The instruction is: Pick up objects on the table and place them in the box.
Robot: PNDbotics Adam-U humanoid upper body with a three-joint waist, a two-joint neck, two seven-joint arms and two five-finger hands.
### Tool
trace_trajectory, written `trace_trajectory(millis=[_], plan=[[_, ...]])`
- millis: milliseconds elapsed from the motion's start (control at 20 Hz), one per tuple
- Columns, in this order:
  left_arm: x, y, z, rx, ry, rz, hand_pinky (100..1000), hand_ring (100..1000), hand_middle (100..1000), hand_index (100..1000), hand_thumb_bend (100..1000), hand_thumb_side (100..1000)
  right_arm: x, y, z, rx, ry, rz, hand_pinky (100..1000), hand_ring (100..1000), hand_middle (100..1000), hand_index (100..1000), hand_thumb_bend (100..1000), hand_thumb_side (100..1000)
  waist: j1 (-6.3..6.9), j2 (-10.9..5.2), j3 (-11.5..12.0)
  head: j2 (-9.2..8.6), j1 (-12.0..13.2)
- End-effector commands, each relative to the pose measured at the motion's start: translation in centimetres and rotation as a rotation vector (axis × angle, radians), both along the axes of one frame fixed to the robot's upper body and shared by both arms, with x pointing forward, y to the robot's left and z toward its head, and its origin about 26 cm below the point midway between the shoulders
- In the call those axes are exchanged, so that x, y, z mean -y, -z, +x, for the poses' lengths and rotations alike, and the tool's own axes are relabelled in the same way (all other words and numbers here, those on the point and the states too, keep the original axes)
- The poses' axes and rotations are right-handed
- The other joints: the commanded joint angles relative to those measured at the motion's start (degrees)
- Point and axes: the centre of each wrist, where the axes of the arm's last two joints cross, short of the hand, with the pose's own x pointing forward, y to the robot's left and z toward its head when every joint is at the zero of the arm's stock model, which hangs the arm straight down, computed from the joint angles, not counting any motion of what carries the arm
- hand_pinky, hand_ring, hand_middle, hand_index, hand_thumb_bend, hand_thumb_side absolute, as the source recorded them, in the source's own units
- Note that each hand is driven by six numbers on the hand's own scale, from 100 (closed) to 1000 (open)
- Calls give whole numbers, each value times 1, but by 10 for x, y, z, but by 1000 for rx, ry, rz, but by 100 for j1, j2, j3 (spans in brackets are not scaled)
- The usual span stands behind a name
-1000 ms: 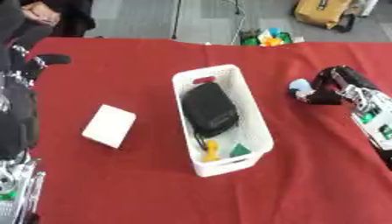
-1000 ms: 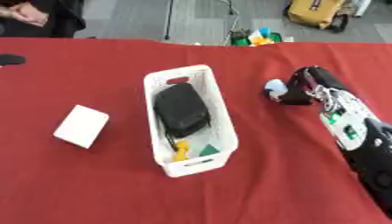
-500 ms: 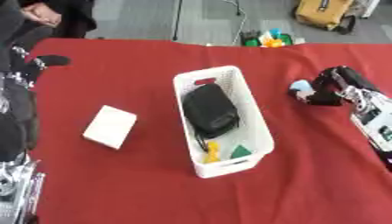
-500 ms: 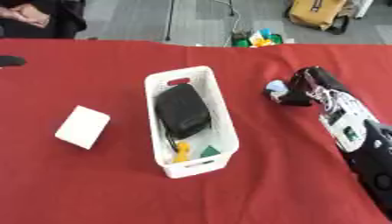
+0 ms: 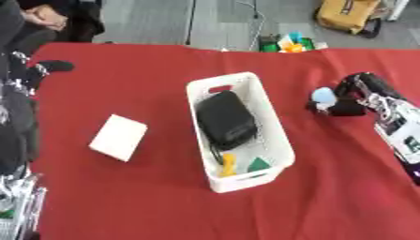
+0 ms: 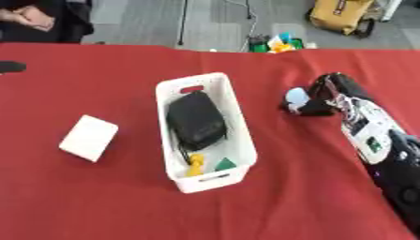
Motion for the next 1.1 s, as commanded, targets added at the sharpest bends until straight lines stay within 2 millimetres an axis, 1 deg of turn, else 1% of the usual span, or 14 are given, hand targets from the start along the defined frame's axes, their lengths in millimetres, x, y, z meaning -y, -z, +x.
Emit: trace_trajectory(millis=[50,400,450,500,550,700,950,1000,1050,1100], plan=[[2,-7,-2,25,14,-1,660,871,1000,921,100,1000,1,-3,1,14,17,-17,849,750,409,562,717,474,12,-79,16,-50,-14],[2,-7,-2,26,15,-1,660,871,1000,924,100,1000,1,-2,1,25,28,-23,842,732,390,543,701,460,3,-78,11,-43,2],[2,-7,-2,26,16,-1,660,871,1000,924,100,1000,1,-2,1,26,28,-22,841,728,389,542,642,488,3,-79,11,-44,3],[2,-7,-2,26,16,-1,660,871,1000,924,100,1000,1,-2,1,30,29,-23,840,727,389,543,623,494,3,-80,7,-50,5],[3,-7,-2,26,17,-1,660,871,1000,924,100,1000,1,-3,1,33,29,-24,840,727,389,543,623,494,3,-81,5,-53,6],[3,-7,-2,26,17,0,660,872,1000,924,100,1000,1,-3,1,38,30,-26,838,721,392,546,570,507,4,-82,-1,-48,10],[3,-7,-2,27,18,0,660,872,1000,924,100,1000,2,-2,1,35,29,-34,837,721,393,547,539,505,10,-83,-6,-52,14],[3,-7,-2,27,18,-1,660,872,1000,924,100,1000,2,-2,1,34,30,-35,836,720,394,548,503,504,12,-84,-7,-52,14],[3,-7,-2,27,17,-1,660,872,1000,924,100,1000,3,-2,1,33,30,-37,836,720,394,548,503,504,13,-85,-8,-52,14],[3,-7,-2,27,17,-1,660,872,1000,924,100,1000,3,-2,1,32,30,-39,837,720,395,549,479,503,14,-86,-10,-51,14]])
